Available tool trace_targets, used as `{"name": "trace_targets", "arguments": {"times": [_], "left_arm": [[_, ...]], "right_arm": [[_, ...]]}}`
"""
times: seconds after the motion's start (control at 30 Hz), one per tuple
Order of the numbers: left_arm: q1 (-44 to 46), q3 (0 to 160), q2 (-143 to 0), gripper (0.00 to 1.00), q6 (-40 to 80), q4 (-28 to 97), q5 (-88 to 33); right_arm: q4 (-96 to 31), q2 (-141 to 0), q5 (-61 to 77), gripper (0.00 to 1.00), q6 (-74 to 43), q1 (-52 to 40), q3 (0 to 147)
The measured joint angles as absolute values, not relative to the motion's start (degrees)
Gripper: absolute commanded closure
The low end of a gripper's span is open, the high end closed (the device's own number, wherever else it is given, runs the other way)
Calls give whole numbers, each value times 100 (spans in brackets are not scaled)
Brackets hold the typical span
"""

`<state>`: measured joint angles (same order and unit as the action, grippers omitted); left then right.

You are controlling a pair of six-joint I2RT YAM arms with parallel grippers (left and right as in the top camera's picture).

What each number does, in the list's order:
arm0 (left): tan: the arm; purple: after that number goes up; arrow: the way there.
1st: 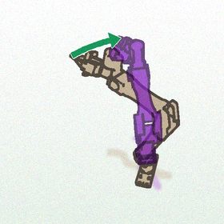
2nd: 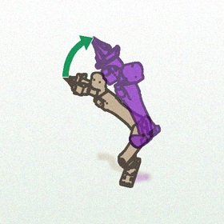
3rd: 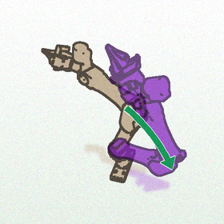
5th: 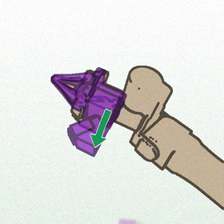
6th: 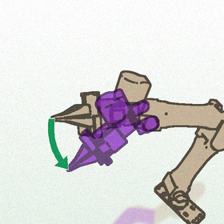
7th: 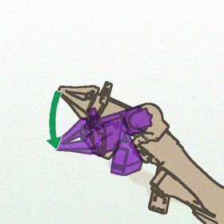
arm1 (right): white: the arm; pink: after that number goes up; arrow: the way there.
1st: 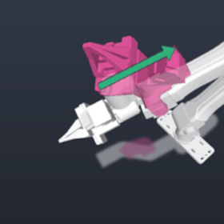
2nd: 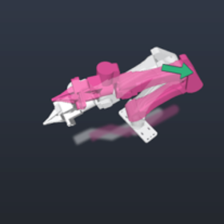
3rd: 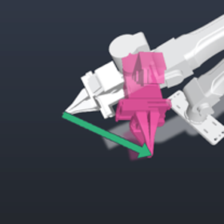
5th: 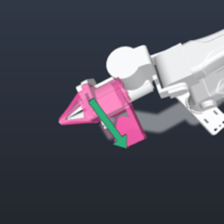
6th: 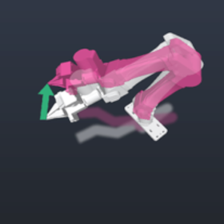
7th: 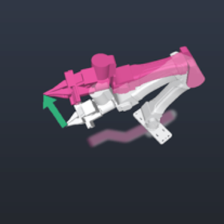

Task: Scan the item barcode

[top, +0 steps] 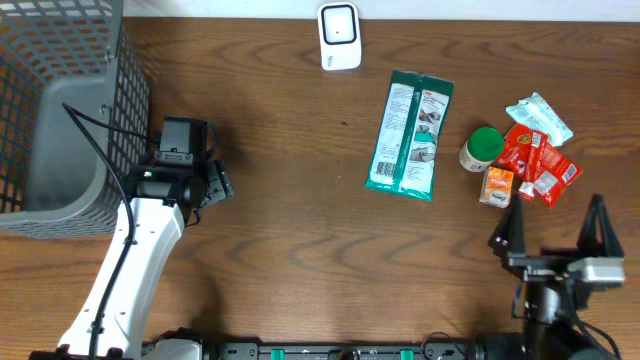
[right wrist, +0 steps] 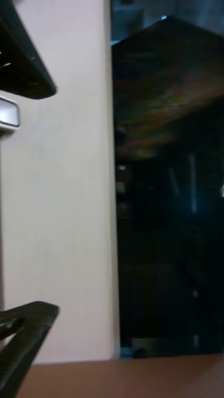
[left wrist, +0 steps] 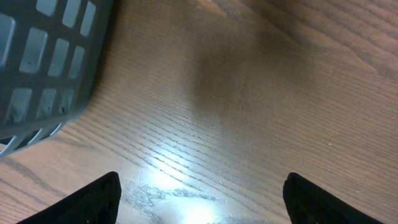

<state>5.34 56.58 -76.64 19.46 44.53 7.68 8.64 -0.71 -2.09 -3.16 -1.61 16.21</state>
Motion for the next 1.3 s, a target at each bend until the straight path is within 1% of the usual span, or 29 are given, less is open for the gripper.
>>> {"name": "trace_targets", "arguments": {"times": [0.17,0.37,0.67,0.93,1.3], "left_arm": [[534,5658,-7664,16,1946,4453,768],[534,5658,-7664,16,1946,4456,768],[534,5658,-7664,16,1946,4453,768],[534,5658,-7664,16,1946,4456,768],[534,5658,-7664,16,1946,4456,768]], "right_arm": [[1160,-69,-213,1,-668,-161,740],[1098,-69,-235,1,-1151,-158,97],[-390,-73,-198,1,-1358,-161,38],[-388,-69,115,1,-982,-161,38],[-388,-69,187,1,-849,-158,38]]}}
